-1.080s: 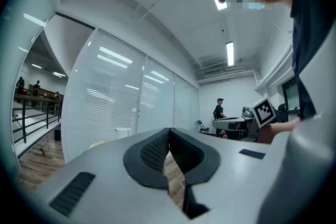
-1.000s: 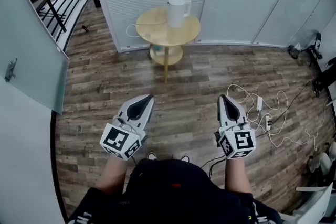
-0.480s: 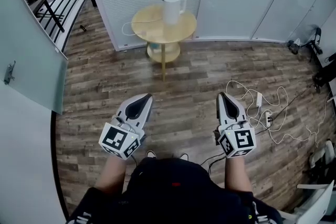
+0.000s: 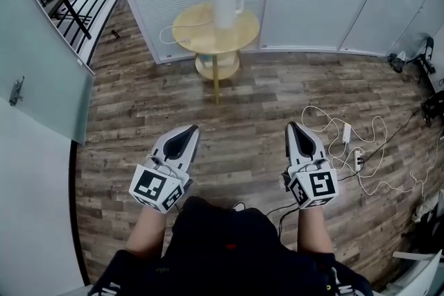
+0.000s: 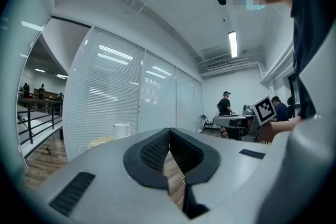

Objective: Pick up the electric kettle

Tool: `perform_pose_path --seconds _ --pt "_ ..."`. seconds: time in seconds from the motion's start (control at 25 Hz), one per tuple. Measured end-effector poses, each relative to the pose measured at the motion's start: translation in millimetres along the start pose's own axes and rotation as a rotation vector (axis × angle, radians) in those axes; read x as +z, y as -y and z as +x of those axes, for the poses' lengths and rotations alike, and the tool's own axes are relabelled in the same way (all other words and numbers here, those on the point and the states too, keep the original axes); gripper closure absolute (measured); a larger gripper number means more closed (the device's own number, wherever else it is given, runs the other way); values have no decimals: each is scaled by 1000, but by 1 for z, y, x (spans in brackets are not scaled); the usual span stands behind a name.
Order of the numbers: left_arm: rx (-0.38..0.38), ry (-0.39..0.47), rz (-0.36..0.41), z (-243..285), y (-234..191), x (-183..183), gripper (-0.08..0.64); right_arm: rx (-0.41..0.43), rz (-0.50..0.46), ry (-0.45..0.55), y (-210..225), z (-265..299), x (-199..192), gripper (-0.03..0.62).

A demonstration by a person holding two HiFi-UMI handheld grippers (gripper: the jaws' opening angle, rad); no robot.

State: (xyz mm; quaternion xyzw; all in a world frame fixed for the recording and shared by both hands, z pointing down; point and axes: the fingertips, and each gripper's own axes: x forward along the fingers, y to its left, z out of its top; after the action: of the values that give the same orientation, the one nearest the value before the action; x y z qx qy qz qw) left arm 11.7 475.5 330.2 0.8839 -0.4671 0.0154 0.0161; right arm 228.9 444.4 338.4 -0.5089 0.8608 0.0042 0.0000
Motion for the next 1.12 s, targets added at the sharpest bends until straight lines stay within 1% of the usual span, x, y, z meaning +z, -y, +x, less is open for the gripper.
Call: perform_pose_path --seconds 0.32,0.6,0.92,1.12 --pt "21 -34 1 21 16 -12 537 14 6 -20 27 -2 -15 566" --pt "-19 -8 7 62 16 -9 537 -16 -11 -21 56 5 -18 566" --pt "-55 -1 -16 106 -13 -10 537 -26 -35 -53 69 38 -19 566" --pt "-64 1 -30 130 -50 -15 537 -41 -41 -72 76 81 -25 566"
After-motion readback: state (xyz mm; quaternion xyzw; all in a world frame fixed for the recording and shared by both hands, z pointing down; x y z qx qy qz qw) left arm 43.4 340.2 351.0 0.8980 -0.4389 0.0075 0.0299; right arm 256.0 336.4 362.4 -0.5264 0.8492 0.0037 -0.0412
